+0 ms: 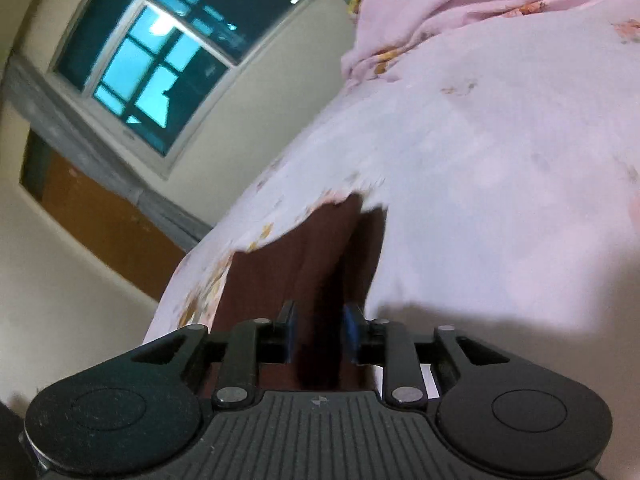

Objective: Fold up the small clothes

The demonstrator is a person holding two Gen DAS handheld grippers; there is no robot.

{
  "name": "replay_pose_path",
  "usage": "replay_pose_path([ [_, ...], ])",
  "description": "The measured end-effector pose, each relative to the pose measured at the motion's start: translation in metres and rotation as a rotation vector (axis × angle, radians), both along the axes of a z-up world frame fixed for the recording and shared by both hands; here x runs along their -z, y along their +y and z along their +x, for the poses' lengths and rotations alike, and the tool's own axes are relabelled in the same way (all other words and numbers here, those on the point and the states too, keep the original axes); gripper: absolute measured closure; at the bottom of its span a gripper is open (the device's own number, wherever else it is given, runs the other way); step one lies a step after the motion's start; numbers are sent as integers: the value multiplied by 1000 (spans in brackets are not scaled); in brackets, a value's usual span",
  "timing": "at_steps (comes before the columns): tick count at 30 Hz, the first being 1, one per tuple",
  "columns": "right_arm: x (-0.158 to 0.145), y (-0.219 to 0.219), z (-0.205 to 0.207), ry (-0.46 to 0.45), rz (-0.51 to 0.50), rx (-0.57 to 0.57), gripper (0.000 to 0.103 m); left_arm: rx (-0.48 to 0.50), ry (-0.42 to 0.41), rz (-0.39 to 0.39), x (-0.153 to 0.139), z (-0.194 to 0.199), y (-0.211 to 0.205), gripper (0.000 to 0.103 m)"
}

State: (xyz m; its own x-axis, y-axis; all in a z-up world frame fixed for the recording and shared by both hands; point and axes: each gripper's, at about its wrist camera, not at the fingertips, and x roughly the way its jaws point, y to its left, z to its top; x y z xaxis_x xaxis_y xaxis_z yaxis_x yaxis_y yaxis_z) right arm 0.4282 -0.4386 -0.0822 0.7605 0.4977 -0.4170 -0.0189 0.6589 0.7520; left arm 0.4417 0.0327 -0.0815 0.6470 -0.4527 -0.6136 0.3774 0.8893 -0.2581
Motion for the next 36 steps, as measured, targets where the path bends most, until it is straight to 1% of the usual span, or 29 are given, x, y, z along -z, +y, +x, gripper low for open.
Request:
replay_pose_path([
  [3,7,1,46,50,-7,-5,77,-85,30,-92,0,48,-2,24],
  [4,10,3,60,69,-6,-10,77,-94,63,-131,4,65,-5,25],
  [5,11,7,70,78,-28,-4,77,-91,86,-158,8,78,-9,26],
  [6,13,8,77,81,-54,-10,78,-104,99,-158,13,90,-14,26],
  [8,19,10,88,82,-81,-38,78,-102,135,-148,26,110,-25,25],
  [9,19,16,91,65,-93,-58,100,-106,141,-150,30,115,-29,25],
  [10,16,17,90,41,-116,-63,100,-98,137,-139,30,118,-33,25],
  [12,9,14,82,-5,-142,-43,100,-98,112,-74,27,120,-39,23],
  [13,9,13,82,-16,-174,-24,100,-92,103,-56,28,121,-41,22],
  [14,14,15,85,12,-199,-23,100,-84,98,-37,30,121,-43,21],
  [15,25,17,94,68,-210,-45,100,-79,93,-22,31,121,-42,21],
  [16,31,17,96,91,-204,-56,100,-78,88,-12,30,120,-43,21],
  [17,28,14,90,83,-191,-30,99,-86,88,-3,27,117,-42,22],
  [18,23,9,80,69,-147,-1,83,-88,86,-7,23,112,-40,24],
  [19,18,2,67,39,-81,1,64,-77,84,-20,19,106,-36,24],
  [20,14,-2,55,10,-48,-12,15,-56,77,-34,16,100,-33,26],
  [21,11,-5,44,-22,-35,-14,3,-33,75,-56,15,96,-29,27],
  [22,10,-8,33,-41,-14,-32,3,-17,87,-85,15,95,-25,29],
  [24,16,-8,31,3,33,-84,3,12,122,-164,20,98,-18,30],
  [25,22,-7,32,25,54,-114,3,40,158,-225,25,103,-15,33],
  [27,32,-4,40,71,81,-165,12,101,229,-331,38,115,-15,38],
  [28,40,-2,46,92,103,-183,13,126,251,-359,44,120,-17,39],
  [29,44,-1,49,97,113,-196,17,142,261,-366,49,127,-20,40],
  [30,47,0,54,90,122,-205,24,155,259,-380,52,131,-22,41],
  [32,56,-3,67,97,184,-230,30,185,263,-417,57,146,-26,41],
  [33,60,-2,72,95,200,-242,38,195,260,-430,59,151,-27,41],
  [34,62,-1,81,93,206,-258,43,206,259,-451,62,158,-29,43],
  [35,65,1,90,94,207,-274,52,207,255,-459,65,163,-30,49],
  [36,67,2,96,101,203,-286,60,204,255,-456,69,169,-31,53],
])
